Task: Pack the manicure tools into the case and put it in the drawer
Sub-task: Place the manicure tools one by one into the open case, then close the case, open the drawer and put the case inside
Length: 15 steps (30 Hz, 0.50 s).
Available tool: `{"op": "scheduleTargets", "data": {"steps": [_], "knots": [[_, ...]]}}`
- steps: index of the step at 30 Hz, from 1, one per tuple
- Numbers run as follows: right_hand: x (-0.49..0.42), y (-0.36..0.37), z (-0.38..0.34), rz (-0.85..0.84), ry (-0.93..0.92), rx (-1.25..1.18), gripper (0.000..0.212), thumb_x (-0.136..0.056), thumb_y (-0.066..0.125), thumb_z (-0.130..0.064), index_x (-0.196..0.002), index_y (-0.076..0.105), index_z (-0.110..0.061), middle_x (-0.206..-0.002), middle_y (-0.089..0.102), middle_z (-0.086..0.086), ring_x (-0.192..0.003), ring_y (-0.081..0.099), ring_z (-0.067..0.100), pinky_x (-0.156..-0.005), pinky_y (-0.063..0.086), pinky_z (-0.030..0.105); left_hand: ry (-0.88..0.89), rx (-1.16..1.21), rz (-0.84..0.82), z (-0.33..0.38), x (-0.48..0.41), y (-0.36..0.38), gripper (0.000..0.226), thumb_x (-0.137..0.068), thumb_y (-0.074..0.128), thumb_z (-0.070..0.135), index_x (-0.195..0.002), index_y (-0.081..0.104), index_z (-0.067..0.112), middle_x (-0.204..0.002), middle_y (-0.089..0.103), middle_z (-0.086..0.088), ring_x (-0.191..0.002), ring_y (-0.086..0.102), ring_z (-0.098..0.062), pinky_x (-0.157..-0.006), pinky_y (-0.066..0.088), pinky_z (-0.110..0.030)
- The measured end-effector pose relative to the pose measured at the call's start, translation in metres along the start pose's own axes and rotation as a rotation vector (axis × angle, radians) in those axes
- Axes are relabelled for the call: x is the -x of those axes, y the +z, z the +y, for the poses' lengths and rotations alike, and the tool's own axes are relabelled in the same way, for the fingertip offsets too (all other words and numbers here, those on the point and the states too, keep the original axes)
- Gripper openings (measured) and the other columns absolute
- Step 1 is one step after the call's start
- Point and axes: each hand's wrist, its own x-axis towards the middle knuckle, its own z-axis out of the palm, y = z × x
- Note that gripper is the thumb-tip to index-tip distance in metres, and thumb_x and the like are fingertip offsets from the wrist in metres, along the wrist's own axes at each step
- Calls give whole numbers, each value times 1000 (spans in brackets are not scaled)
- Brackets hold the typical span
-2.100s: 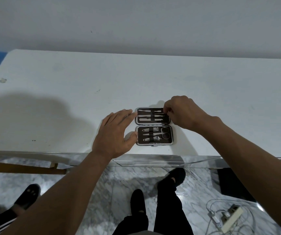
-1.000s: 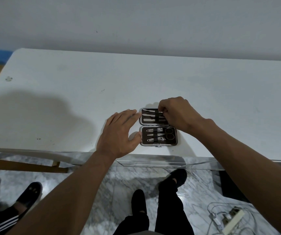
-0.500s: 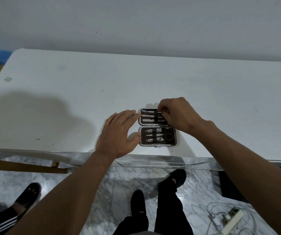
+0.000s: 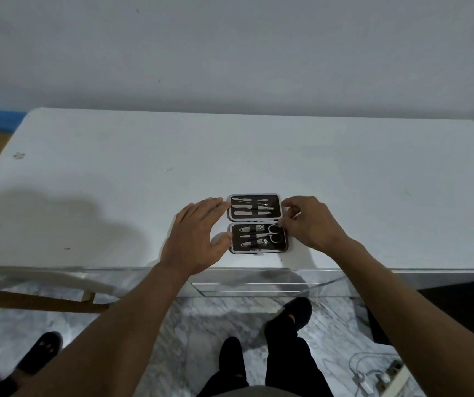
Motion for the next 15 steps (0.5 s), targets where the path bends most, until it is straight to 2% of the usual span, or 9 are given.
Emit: {"op": "scheduleTargets", "data": {"steps": [3, 6, 8, 10, 12, 15], "knots": [[4, 2, 0, -10, 3, -5, 18, -82, 64, -7, -98, 65, 1, -88, 72, 11, -87, 66, 29, -79, 51, 36, -14, 37, -18, 2, -1, -3, 66, -82, 41, 50, -144, 43, 25, -147, 44, 6, -136, 32, -9, -113, 13, -29], [6, 4, 3, 14, 0, -16, 12, -78, 61, -4, -88, 65, 1, -84, 72, 13, -85, 66, 31, -75, 53, 37, -52, 87, -57, 5, -5, -5, 69, -79, 42, 52, -141, 47, 22, -147, 44, 3, -137, 36, -15, -115, 19, -37], [7, 5, 4, 25, 13, -43, 11, -78, 59, -3, -86, 65, 2, -83, 72, 14, -85, 66, 32, -73, 54, 37, -103, 91, -85, 11, -9, -10, 64, -81, 49, 46, -140, 49, 22, -146, 45, 1, -136, 37, -20, -114, 25, -39], [6, 7, 5, 33, 26, -62, 13, -78, 56, -1, -85, 67, 1, -83, 72, 15, -84, 66, 33, -73, 55, 38, -167, 125, -99, 19, -13, -12, 56, -87, 59, 36, -140, 49, 20, -140, 47, 0, -130, 40, -20, -108, 31, -32], [6, 7, 4, 27, 35, -66, 12, -79, 54, -2, -79, 66, -1, -80, 71, 16, -77, 65, 32, -69, 54, 36, -274, 226, -136, 28, -18, -16, 54, -89, 64, 26, -140, 49, 18, -129, 48, 0, -120, 46, -17, -95, 34, -23], [4, 7, 4, 25, 61, -92, 15, -78, 52, -1, -64, 56, -3, -72, 66, 19, -64, 51, 21, -60, 43, 28, -400, 268, -172, 35, -26, -19, 45, -89, 63, 19, -133, 55, 14, -130, 55, 1, -113, 55, -18, -84, 35, -22]]}}
